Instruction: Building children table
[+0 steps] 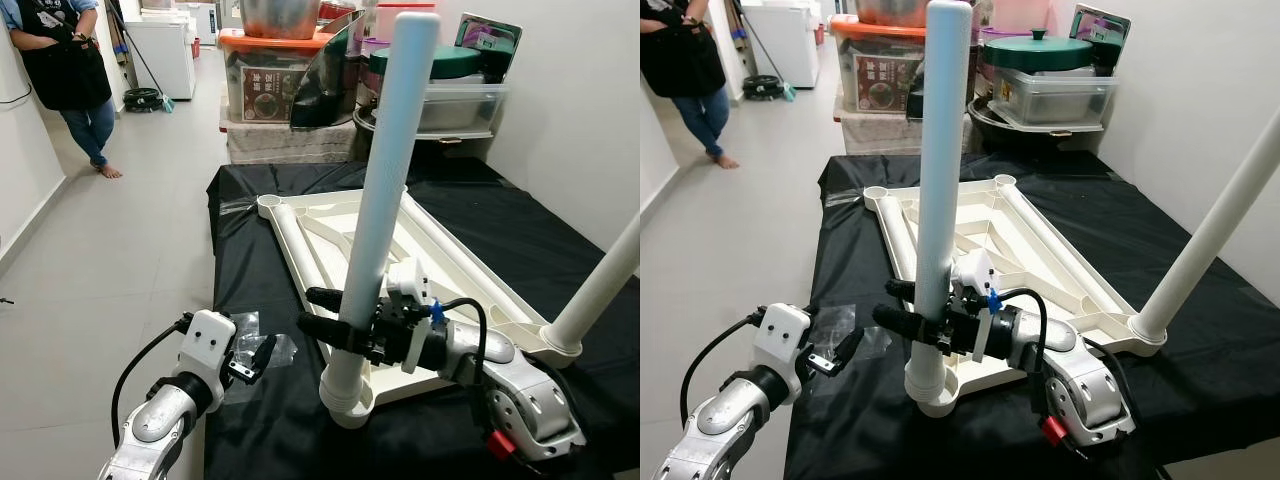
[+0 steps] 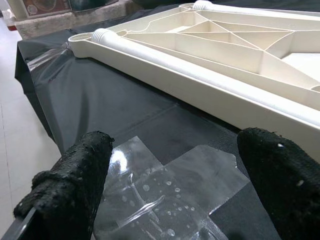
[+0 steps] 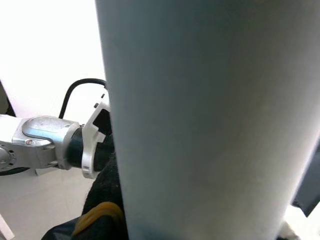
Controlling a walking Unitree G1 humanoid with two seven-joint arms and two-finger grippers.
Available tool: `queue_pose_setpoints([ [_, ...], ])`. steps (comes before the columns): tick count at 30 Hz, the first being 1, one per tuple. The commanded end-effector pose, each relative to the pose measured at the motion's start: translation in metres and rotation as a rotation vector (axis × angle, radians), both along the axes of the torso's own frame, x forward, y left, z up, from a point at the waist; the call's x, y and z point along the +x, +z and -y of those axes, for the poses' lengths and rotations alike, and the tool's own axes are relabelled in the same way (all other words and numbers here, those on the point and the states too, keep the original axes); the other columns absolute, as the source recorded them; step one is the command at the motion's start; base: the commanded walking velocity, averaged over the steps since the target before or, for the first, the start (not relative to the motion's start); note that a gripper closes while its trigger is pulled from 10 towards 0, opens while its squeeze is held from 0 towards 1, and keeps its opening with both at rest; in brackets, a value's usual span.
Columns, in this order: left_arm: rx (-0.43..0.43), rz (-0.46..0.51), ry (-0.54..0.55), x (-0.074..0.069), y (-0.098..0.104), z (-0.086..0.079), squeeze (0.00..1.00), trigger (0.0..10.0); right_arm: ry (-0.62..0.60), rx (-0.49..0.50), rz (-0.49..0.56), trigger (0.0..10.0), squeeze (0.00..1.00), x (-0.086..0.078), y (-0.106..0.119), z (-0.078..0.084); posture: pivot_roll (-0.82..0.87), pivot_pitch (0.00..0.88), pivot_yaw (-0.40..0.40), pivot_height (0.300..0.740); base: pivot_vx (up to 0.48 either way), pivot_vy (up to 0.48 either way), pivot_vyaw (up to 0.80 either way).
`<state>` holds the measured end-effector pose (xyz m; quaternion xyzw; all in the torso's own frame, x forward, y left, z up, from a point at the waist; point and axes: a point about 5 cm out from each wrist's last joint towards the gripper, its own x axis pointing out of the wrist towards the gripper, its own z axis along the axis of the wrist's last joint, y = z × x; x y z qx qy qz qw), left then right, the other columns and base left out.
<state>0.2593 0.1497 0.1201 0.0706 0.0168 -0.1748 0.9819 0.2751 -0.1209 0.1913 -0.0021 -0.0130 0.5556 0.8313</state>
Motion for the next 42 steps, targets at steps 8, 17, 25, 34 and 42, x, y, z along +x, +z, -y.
queue_pose_setpoints([
  [8, 0.015, -0.012, 0.002, 0.0, -0.004, -0.001, 0.0, 10.0, -0.035, 0.0, -0.102, 10.0, 0.0, -0.006, -0.018, 0.012, 0.09, 0.0, -0.07, 0.74, 0.0, 0.0, 0.0],
  [17, 0.019, -0.012, -0.007, 0.002, -0.005, 0.0, 0.0, 10.0, -0.028, 0.013, -0.132, 10.0, 0.0, -0.013, -0.029, 0.007, 0.09, 0.0, -0.062, 0.74, 0.0, 0.0, 0.0],
  [25, 0.02, -0.013, -0.005, 0.002, -0.005, -0.001, 0.0, 10.0, -0.093, 0.021, -0.169, 10.0, 0.0, -0.007, -0.036, 0.019, 0.09, 0.0, -0.065, 0.74, 0.0, 0.0, 0.0],
  [34, 0.023, -0.011, -0.007, 0.003, -0.006, -0.002, 0.0, 10.0, -0.146, 0.04, -0.216, 10.0, 0.0, -0.01, -0.047, 0.03, 0.08, 0.0, -0.058, 0.74, 0.0, 0.0, 0.0],
  [42, 0.026, -0.002, -0.018, 0.005, -0.004, 0.001, 0.0, 10.0, -0.13, -0.08, -0.119, 10.0, 0.0, -0.016, -0.051, 0.02, 0.08, 0.0, -0.05, 0.74, 0.0, 0.0, 0.0],
])
